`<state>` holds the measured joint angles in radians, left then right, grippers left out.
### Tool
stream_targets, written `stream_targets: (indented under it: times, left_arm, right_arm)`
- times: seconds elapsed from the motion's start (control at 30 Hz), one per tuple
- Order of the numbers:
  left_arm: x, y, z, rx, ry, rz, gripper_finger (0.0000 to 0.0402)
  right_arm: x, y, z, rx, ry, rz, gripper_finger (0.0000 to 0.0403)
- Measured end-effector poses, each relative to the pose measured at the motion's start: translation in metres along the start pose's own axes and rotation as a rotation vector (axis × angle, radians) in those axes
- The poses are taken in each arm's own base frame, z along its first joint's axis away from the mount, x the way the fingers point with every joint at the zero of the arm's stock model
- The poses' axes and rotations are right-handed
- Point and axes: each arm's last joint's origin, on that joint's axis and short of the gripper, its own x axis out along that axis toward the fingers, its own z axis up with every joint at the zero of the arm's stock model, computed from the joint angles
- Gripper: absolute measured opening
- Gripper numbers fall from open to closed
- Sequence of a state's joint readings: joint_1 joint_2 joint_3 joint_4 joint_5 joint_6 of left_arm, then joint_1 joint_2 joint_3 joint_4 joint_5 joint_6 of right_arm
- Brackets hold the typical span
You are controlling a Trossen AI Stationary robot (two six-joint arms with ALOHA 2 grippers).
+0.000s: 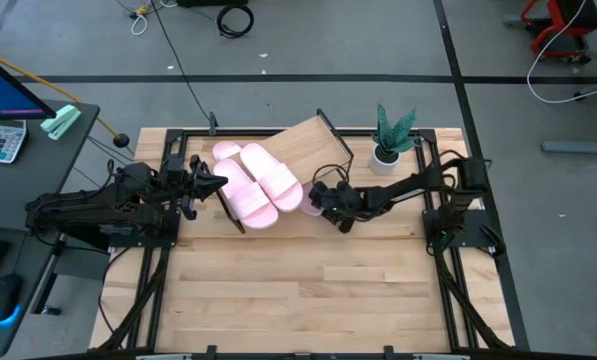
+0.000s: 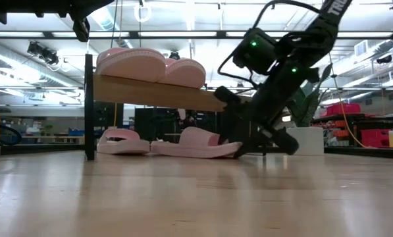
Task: Pick and place slides into the shelf
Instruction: Put the pink slipper on the shelf
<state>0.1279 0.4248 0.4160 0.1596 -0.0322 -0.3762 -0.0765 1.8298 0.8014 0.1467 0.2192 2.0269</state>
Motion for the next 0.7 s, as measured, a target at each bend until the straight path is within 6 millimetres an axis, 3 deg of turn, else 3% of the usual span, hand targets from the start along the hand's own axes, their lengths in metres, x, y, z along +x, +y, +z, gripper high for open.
stream_targets:
  times: [0.13,0.33,0.47,0.7]
  left_arm:
    - [0.0,0.0,0.0,-0.005,0.0,0.0,0.0026]
    - [0.0,0.0,0.0,-0.005,0.0,0.0,0.0011]
    - [0.0,0.0,0.0,-0.001,0.0,0.0,0.0006]
    - [0.0,0.0,0.0,0.002,0.0,0.0,0.0024]
  right_arm:
    - [0.007,0.004,-0.004,-0.023,-0.002,-0.006,0.0179]
    - [-0.004,0.006,-0.003,-0.097,-0.038,-0.044,0.0039]
    - [-0.024,0.002,-0.005,-0.181,-0.051,-0.126,0.0033]
    - [-0.087,-0.004,-0.009,-0.326,-0.036,-0.262,0.0034]
